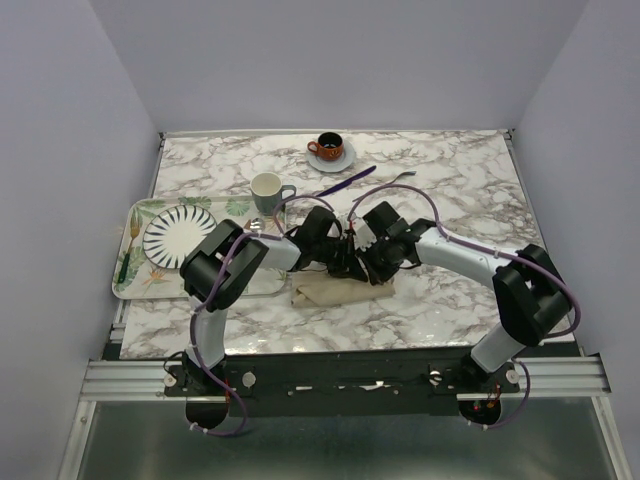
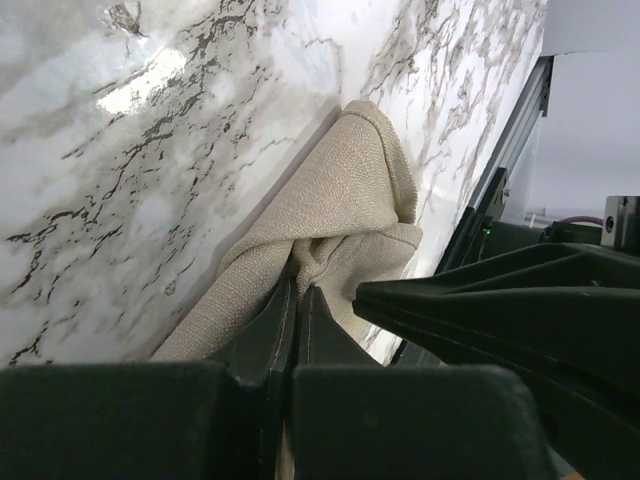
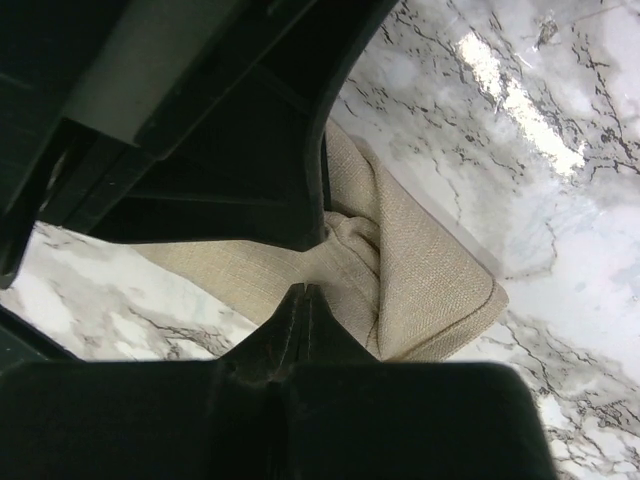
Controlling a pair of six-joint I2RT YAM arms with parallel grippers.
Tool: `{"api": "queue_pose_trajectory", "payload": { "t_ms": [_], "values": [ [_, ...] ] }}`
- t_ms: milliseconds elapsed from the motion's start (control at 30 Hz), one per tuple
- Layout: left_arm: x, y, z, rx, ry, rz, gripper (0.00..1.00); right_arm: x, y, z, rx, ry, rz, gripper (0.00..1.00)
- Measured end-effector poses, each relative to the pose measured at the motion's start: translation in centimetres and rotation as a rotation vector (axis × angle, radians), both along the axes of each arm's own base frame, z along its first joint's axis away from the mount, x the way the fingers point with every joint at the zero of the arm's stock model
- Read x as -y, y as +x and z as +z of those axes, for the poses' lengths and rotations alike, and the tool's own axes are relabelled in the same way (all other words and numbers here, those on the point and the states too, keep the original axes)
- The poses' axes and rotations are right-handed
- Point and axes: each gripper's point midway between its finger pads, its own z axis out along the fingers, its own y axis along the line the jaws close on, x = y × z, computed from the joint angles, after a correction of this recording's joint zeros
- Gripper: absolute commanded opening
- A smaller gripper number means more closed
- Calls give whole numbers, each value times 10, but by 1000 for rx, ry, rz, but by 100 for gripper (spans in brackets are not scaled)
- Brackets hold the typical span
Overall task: Fold the napkin into a case and place the utensils inside
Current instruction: Stuff the smaller-rectangle-folded napkin into the folded napkin.
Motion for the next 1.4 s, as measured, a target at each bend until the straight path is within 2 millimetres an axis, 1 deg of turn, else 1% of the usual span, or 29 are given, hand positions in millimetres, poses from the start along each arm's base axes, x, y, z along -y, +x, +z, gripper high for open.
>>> {"api": "queue_pose_trajectory", "payload": {
  "t_ms": [67, 200, 233, 400, 500, 767, 800, 900, 967, 1133, 1267, 1367, 1400],
  "values": [
    [1, 0, -1, -5, 0, -3, 0, 3, 2, -4, -2, -17, -7, 4],
    [1, 0, -3, -10, 0, -6, 0, 6, 4, -4, 6, -29, -12, 13],
    [2, 0, -3, -11, -1, -7, 0, 8, 5, -4, 8, -35, -19, 14],
    [2, 0, -3, -11, -1, -8, 0, 17, 12, -5, 27, -61, -43, 25],
    [2, 0, -3, -11, -1, -8, 0, 20, 16, -4, 46, -77, -41, 25],
    [2, 0, -3, -13, 0, -8, 0, 18, 27, 4, 91, -77, -33, 26],
    [2, 0, -3, -13, 0, -8, 0, 18, 28, 4, 95, -77, -31, 30],
    [2, 0, -3, -13, 0, -8, 0, 18, 30, 5, 103, -83, -24, 31],
    [2, 0, -3, -13, 0, -8, 0, 19, 30, 5, 108, -88, -22, 33],
    [2, 0, -3, -13, 0, -8, 0, 21, 33, 4, 119, -103, -17, 33],
    [2, 0, -3, -13, 0, -8, 0, 22, 34, -3, 110, -119, -14, 30],
    [2, 0, -3, -13, 0, -8, 0, 23, 34, -7, 104, -127, -8, 21],
    [2, 0, -3, -13, 0, -8, 0, 22, 34, -8, 104, -128, -7, 12]
  ]
}}
